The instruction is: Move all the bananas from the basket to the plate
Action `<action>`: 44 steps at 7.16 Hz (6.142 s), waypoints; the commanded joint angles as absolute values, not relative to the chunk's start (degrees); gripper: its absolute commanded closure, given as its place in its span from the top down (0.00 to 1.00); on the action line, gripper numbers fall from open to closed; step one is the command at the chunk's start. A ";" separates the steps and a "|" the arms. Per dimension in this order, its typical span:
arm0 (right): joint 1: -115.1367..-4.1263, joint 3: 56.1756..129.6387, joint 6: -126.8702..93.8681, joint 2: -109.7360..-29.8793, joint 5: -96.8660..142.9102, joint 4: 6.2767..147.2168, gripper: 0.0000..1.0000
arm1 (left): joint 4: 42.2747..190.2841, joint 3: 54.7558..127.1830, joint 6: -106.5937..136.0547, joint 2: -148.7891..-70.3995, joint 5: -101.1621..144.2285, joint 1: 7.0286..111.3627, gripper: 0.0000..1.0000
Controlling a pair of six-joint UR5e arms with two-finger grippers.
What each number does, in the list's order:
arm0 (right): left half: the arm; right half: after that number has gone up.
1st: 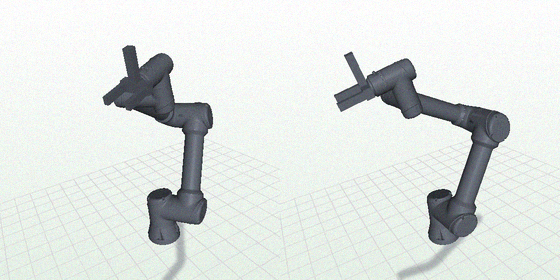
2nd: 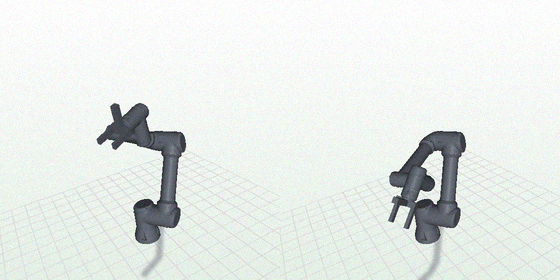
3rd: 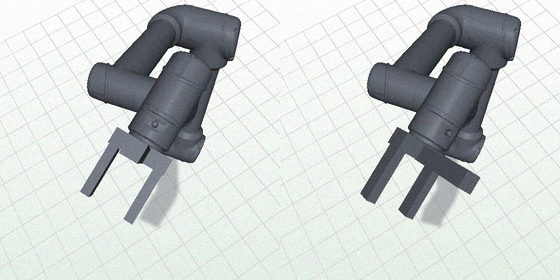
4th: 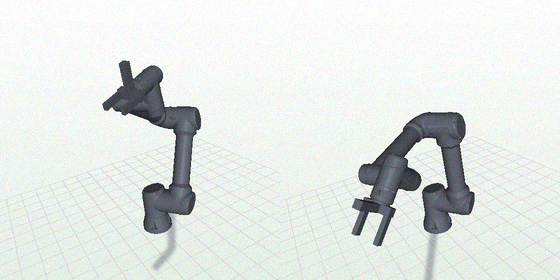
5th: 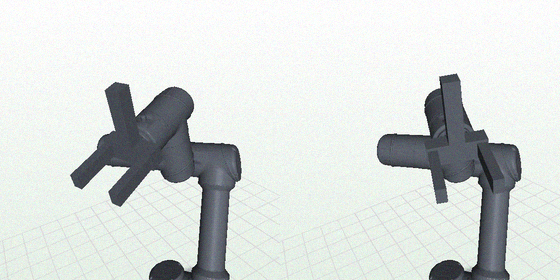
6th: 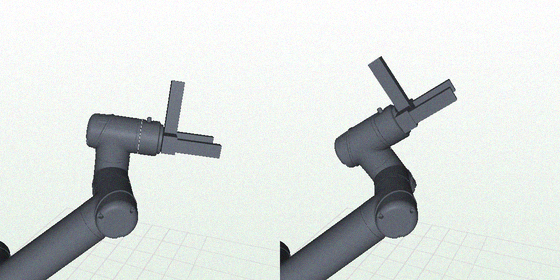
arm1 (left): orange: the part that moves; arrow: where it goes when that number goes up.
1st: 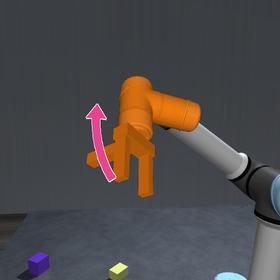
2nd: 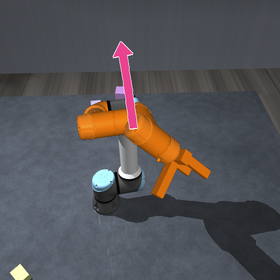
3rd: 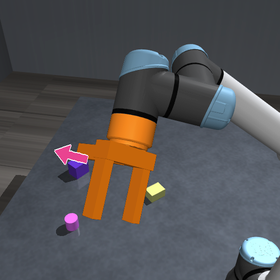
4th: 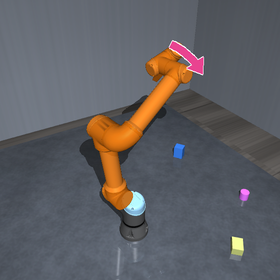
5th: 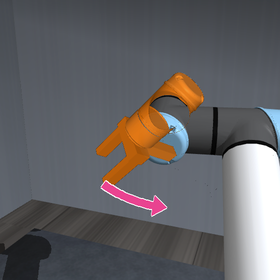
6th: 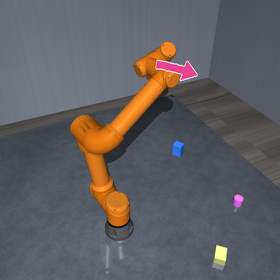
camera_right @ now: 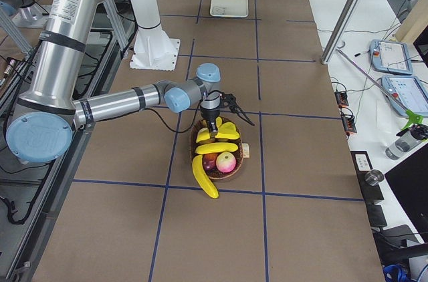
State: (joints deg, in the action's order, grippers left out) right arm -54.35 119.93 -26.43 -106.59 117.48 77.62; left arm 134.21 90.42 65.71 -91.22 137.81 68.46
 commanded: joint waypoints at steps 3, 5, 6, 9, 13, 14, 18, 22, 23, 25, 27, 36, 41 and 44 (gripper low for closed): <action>-58.45 128.68 -28.46 -100.38 120.50 91.24 0.02 | 138.48 90.70 65.74 -92.02 137.90 66.89 1.00; -56.71 128.50 -38.87 -96.61 124.09 87.48 0.03 | 142.90 90.88 69.67 -94.29 138.08 66.10 1.00; -53.21 127.45 -45.90 -95.98 124.01 82.14 0.03 | 143.08 91.49 69.96 -95.87 138.16 63.83 1.00; -45.21 120.25 -69.01 -93.70 122.01 55.10 0.03 | 143.17 91.49 79.32 -102.72 137.90 59.43 1.00; -26.25 116.03 -88.56 -86.25 96.85 38.79 0.02 | 143.09 93.96 96.02 -113.61 131.13 51.69 1.00; -20.80 114.19 -88.94 -83.70 89.20 34.50 0.02 | 143.00 94.04 98.76 -115.90 131.13 50.90 1.00; -13.81 105.57 -88.86 -70.43 80.43 33.13 0.02 | 142.12 93.87 106.61 -122.16 119.74 39.32 1.00; -13.62 102.92 -88.86 -67.15 79.81 33.49 0.03 | 141.94 92.99 106.52 -123.84 112.34 32.18 1.00; -13.62 102.92 -88.86 -67.15 79.80 33.49 0.03 | 141.60 92.73 106.52 -123.84 111.11 31.65 0.99; -13.62 102.92 -88.86 -67.15 79.80 33.40 0.03 | 140.98 92.55 106.52 -123.66 110.57 30.76 0.85; -13.62 102.92 -88.94 -67.15 79.80 33.40 0.03 | 140.80 92.29 106.61 -123.66 110.65 30.76 0.56; -14.58 106.33 -88.59 -67.93 79.78 36.71 1.00 | 137.64 94.21 106.26 -119.46 110.65 33.65 0.00; -23.53 119.35 -86.50 -67.68 96.03 79.20 1.00 | 112.74 101.25 104.86 -110.05 111.00 41.99 0.01; -30.04 120.76 -75.44 -68.03 104.14 92.25 1.00 | 109.51 101.25 98.02 -99.09 110.74 45.42 0.01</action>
